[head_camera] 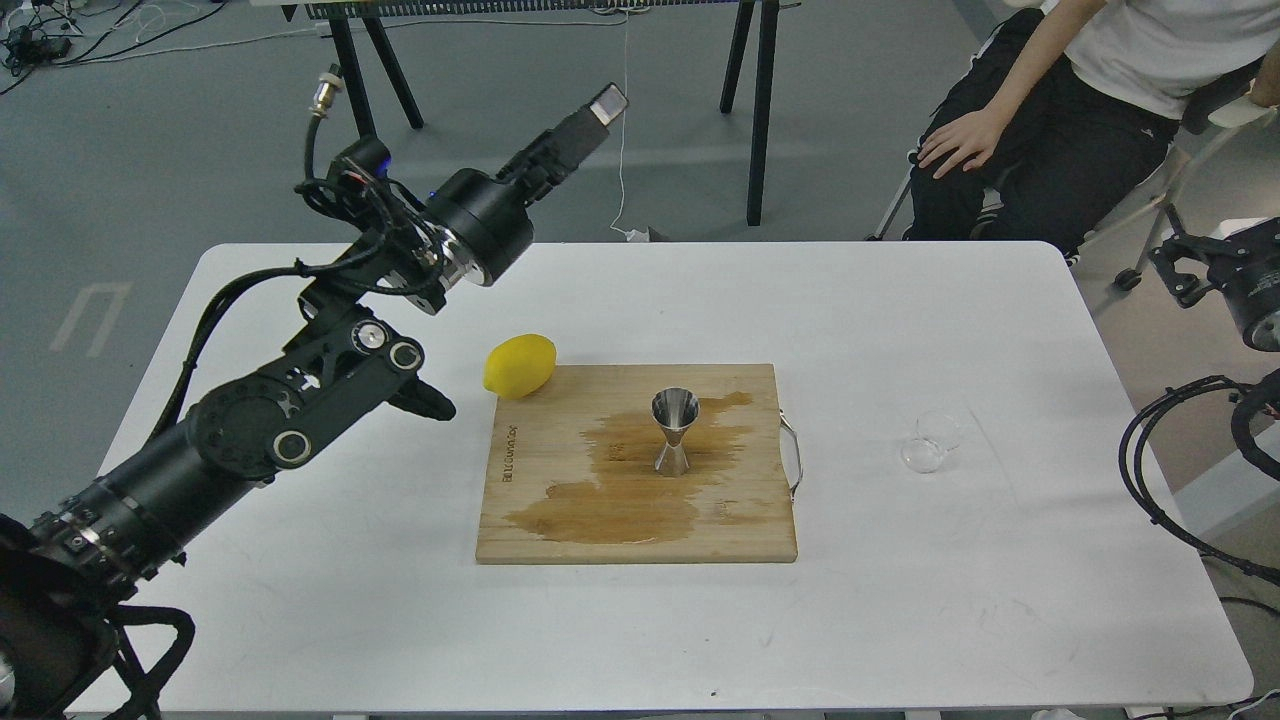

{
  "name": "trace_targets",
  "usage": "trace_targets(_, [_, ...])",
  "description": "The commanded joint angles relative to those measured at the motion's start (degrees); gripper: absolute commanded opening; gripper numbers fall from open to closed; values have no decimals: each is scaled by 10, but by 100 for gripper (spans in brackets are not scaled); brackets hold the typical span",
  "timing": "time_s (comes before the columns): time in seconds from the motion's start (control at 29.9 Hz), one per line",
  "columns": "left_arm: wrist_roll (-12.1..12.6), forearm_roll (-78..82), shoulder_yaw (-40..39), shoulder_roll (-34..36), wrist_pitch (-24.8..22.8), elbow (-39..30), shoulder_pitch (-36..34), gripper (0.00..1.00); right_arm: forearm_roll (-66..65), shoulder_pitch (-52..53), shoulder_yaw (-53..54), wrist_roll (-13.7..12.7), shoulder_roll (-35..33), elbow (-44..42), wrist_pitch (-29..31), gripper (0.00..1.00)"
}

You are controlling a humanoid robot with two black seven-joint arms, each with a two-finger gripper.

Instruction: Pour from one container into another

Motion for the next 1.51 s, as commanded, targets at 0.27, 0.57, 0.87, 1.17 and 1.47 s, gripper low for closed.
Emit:
trace_targets(0.27, [8, -497, -77, 23, -159, 112, 8, 100, 148, -201, 31, -24, -2, 242, 0, 100])
trace_targets(0.57, [25, -652, -80, 19, -209, 205, 26, 100, 154, -374, 60, -23, 29, 374, 0, 100])
trace_targets(0.87, [14, -653, -81, 33, -203, 205, 33, 100, 187, -400, 34, -52, 73, 391, -53, 100])
trace_targets(1.17, [14, -652, -81, 52, -202, 205, 31, 100, 185, -369, 10, -117, 150, 383, -100, 99])
trace_targets(1.47, [13, -651, -82, 61, -202, 206, 28, 100, 183, -310, -17, -109, 190, 346, -212, 100])
